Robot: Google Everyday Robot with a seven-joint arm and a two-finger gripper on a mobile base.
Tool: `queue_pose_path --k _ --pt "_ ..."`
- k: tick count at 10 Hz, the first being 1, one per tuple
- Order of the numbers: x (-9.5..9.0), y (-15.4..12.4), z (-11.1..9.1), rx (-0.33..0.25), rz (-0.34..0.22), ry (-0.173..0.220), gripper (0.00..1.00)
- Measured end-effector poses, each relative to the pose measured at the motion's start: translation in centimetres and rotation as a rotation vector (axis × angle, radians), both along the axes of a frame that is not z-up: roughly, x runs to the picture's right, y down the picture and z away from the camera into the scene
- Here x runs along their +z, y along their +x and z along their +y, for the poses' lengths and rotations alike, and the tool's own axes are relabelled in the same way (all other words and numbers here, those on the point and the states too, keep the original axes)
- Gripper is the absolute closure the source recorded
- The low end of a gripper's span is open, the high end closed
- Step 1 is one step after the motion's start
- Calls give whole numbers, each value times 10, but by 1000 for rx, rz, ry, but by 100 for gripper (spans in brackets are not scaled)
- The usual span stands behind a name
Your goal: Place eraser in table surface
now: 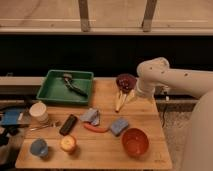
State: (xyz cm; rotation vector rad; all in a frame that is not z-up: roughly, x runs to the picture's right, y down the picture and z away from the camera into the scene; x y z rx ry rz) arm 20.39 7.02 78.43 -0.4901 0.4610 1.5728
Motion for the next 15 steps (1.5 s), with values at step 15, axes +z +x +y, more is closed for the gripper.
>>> queue_pose_path --k 15 --pt "-2 -238 -21 -227 -248 -2 20"
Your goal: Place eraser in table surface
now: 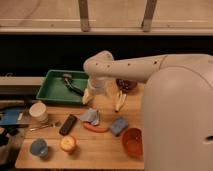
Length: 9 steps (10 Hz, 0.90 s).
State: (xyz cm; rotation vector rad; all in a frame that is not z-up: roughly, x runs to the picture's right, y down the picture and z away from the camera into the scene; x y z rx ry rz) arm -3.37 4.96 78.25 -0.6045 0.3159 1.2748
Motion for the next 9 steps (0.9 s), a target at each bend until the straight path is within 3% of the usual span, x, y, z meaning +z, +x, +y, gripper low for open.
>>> queue_pose_path --k 5,7,9 --pt "1 5 0 -5 7 4 20" --pt "0 -13 4 -56 7 16 20" --pt "0 -51 13 -123 -20 8 20"
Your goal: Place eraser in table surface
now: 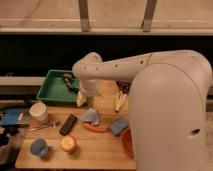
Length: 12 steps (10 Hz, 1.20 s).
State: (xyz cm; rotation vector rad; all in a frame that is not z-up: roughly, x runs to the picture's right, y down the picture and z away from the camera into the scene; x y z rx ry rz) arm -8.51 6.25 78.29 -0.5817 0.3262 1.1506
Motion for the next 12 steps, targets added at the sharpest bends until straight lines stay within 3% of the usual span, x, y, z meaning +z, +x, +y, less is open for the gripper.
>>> queue_pose_path --k 4,8,12 --pt "-2 -65 38 -117 -50 -41 20" --pt "6 -86 74 -176 -58 -91 20" --pt "6 -88 77 -189 -58 -101 20"
